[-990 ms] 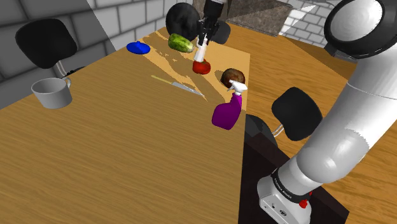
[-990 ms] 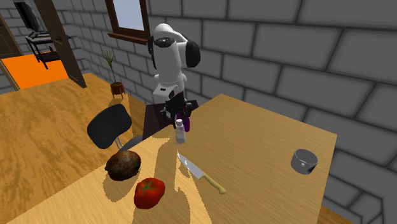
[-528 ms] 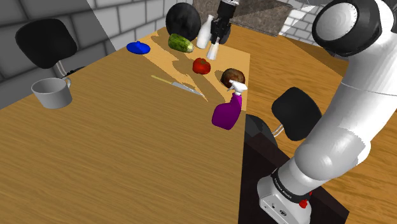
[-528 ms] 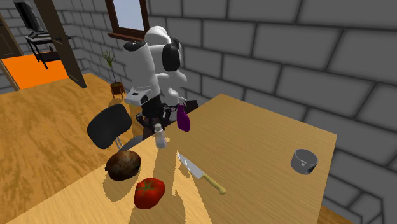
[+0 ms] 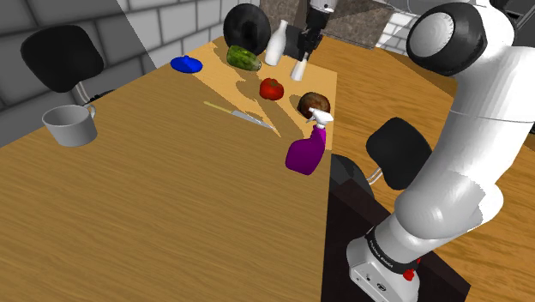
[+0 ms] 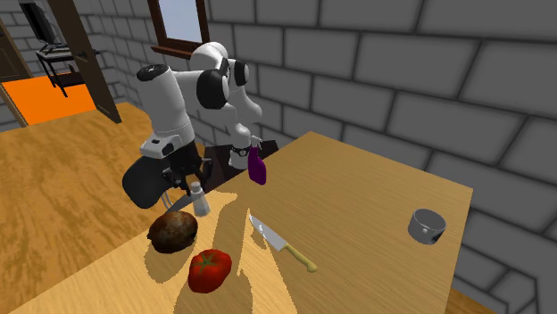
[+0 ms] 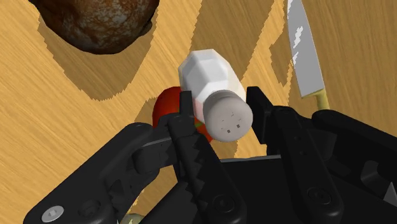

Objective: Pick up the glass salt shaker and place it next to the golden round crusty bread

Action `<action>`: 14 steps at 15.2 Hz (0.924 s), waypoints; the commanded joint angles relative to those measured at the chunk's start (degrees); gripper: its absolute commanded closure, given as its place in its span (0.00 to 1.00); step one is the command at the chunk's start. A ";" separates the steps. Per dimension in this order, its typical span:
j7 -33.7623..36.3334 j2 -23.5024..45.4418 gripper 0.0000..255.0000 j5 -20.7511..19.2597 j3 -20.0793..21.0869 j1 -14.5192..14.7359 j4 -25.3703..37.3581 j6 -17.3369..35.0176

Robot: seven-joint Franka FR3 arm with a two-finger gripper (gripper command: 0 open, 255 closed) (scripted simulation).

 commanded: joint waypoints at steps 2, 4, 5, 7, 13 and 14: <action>-0.16 -0.45 1.00 0.03 0.01 0.03 -2.88 2.46; -0.27 -0.59 1.00 0.05 0.01 0.04 -4.63 4.07; -0.32 -0.63 1.00 0.06 0.01 0.05 -5.47 4.86; -0.42 -0.67 1.00 0.08 0.01 0.06 -7.07 6.41; -0.72 -0.42 1.00 0.15 0.01 0.09 -11.32 10.90; -0.77 -0.33 1.00 0.16 0.02 0.09 -11.95 11.63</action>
